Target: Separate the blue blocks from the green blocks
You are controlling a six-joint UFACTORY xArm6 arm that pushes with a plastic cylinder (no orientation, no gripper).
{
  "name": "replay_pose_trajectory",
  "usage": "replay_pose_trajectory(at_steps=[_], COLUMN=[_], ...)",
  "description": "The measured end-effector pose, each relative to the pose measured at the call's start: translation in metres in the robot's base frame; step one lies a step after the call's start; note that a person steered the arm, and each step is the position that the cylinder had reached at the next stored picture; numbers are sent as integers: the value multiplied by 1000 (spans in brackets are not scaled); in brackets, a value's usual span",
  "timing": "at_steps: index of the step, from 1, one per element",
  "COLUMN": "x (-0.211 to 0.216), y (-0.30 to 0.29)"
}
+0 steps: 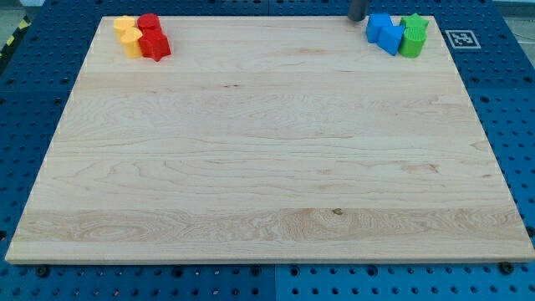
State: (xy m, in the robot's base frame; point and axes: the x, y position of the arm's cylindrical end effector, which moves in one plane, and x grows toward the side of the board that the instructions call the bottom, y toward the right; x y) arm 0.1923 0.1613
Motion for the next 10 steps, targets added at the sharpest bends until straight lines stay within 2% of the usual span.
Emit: replay_pose_trajectory(at_steps=[2,5,8,10], x=[5,23,82,106], y=[32,39,37,32])
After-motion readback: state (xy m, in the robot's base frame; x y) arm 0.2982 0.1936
